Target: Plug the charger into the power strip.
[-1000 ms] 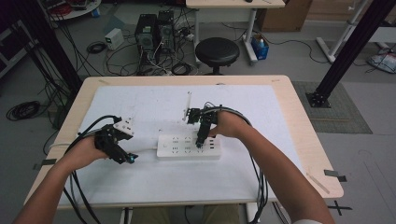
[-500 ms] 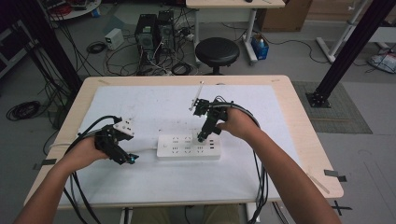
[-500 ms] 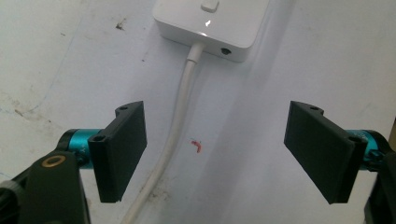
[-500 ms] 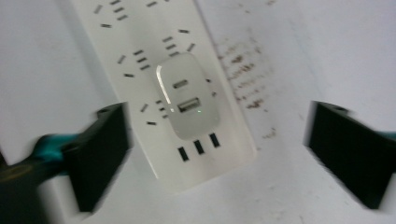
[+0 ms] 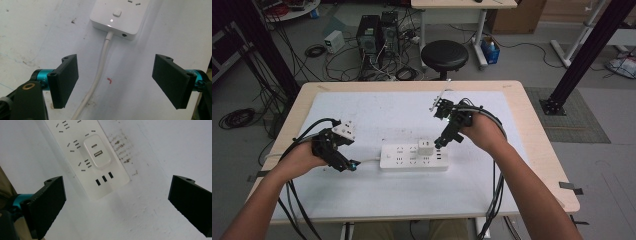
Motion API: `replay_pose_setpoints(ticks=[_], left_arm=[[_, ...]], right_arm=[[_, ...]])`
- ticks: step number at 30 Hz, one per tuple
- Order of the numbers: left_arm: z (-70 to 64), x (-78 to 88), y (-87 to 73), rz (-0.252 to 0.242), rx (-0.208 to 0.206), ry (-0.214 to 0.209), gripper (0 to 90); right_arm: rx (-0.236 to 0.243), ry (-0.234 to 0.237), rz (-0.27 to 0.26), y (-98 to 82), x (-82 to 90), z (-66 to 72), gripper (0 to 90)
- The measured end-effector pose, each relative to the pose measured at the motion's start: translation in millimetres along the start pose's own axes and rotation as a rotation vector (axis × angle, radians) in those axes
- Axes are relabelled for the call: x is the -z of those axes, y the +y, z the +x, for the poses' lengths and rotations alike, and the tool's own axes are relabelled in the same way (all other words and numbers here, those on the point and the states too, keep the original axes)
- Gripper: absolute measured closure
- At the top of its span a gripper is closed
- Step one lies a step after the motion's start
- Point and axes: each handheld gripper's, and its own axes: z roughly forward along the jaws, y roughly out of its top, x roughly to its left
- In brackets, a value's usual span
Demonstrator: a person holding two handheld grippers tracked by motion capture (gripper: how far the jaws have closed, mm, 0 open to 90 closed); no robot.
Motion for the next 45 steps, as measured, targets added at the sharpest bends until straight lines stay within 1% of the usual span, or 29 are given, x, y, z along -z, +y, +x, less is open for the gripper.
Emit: replay_pose_setpoints(ticks=[2,4,5,6,7,11,12,14,17,18,19,21,22,23,25,27,29,30,31,34,35,36,37,39,40,41,43,44,45], left_arm=[[0.3,2.6,1.8,-0.004,0.0,0.007,21.2],[-0.2,4.3,3.3,-0.003,0.001,0.009,21.2],[-0.6,4.5,3.7,-0.002,0.004,0.01,21.2],[-0.6,4.8,4.2,0.002,-0.002,0.016,21.2],[-0.6,4.8,4.2,0.002,-0.002,0.016,21.2],[-1.8,6.9,4.7,0.002,0.008,0.026,21.2],[-1.4,7.2,4.7,0.001,0.006,0.028,21.2],[-1.6,7.3,4.5,-0.005,0.022,0.035,21.2],[-0.5,7.7,4.0,-0.012,0.031,0.035,21.1],[-0.6,7.4,3.8,-0.02,0.043,0.035,21.2],[0.7,7.9,3.6,-0.014,0.037,0.034,21.2],[1.5,8.3,3.4,-0.025,0.036,0.045,21.2],[1.8,8.5,3.2,-0.037,0.047,0.049,21.2],[2.6,9.1,3.1,-0.043,0.048,0.05,21.2],[3.4,9.9,2.6,-0.048,0.053,0.053,21.2],[4.1,10.1,2.0,-0.046,0.063,0.057,21.2],[4.4,10.0,1.8,-0.044,0.061,0.059,21.2],[4.0,9.5,0.7,-0.045,0.069,0.06,21.2],[4.0,9.0,0.3,-0.043,0.071,0.059,21.2],[3.1,6.4,-0.6,-0.04,0.079,0.059,21.2],[3.4,5.9,-0.9,-0.035,0.074,0.058,21.2],[3.1,4.9,-1.2,-0.038,0.081,0.059,21.2],[3.6,4.2,-1.5,-0.034,0.078,0.057,21.2],[4.1,2.9,-2.0,-0.031,0.081,0.059,21.2],[4.6,2.4,-2.1,-0.03,0.078,0.056,21.2],[4.4,1.7,-2.3,-0.033,0.084,0.057,21.2],[4.8,0.8,-2.4,-0.033,0.086,0.057,21.2],[5.2,0.5,-2.6,-0.031,0.083,0.057,21.2],[5.0,-0.3,-2.8,-0.037,0.087,0.059,21.2]], right_arm=[[0.002,-0.009,-0.005,-7.0,6.1,0.2,0.7],[-0.01,-0.02,-0.015,-15.3,11.7,1.5,0.7],[-0.027,-0.026,-0.011,-20.8,15.1,2.7,0.7],[-0.025,-0.029,-0.013,-26.0,17.2,2.5,0.7],[-0.025,-0.029,-0.013,-26.0,17.2,2.5,0.7],[-0.076,-0.049,-0.018,-47.8,24.2,2.3,0.7],[-0.079,-0.055,-0.024,-55.0,26.0,1.0,0.7],[-0.114,-0.065,-0.017,-66.0,29.2,-0.3,0.7],[-0.13,-0.08,-0.014,-81.2,33.8,-4.8,0.7],[-0.139,-0.081,-0.019,-85.6,34.9,-6.3,0.7],[-0.148,-0.085,-0.015,-89.8,36.1,-7.4,0.7],[-0.162,-0.091,-0.016,-96.8,37.9,-9.3,0.7],[-0.165,-0.088,-0.017,-99.7,38.5,-10.3,0.7],[-0.159,-0.091,-0.021,-102.2,38.7,-11.8,0.7],[-0.172,-0.089,-0.024,-105.5,38.5,-13.1,0.7],[-0.17,-0.087,-0.024,-107.8,37.2,-14.9,0.7],[-0.173,-0.083,-0.024,-108.2,35.8,-14.8,0.7],[-0.173,-0.081,-0.021,-108.6,34.4,-14.7,0.7],[-0.159,-0.069,-0.019,-109.3,29.5,-14.5,0.7],[-0.162,-0.066,-0.014,-109.3,25.8,-14.1,0.7],[-0.166,-0.065,-0.014,-109.2,25.2,-14.2,0.7],[-0.164,-0.063,-0.015,-109.3,24.6,-14.7,0.8],[-0.156,-0.064,-0.012,-109.6,24.2,-15.3,0.8],[-0.164,-0.059,-0.012,-109.7,22.8,-14.7,0.7],[-0.16,-0.058,-0.012,-110.0,21.9,-15.0,0.8],[-0.155,-0.061,-0.006,-110.7,21.4,-15.3,0.7],[-0.163,-0.055,-0.007,-111.7,19.5,-15.0,0.7],[-0.156,-0.057,-0.004,-112.7,18.8,-15.5,0.8],[-0.164,-0.054,-0.006,-113.2,17.8,-15.1,0.7]])
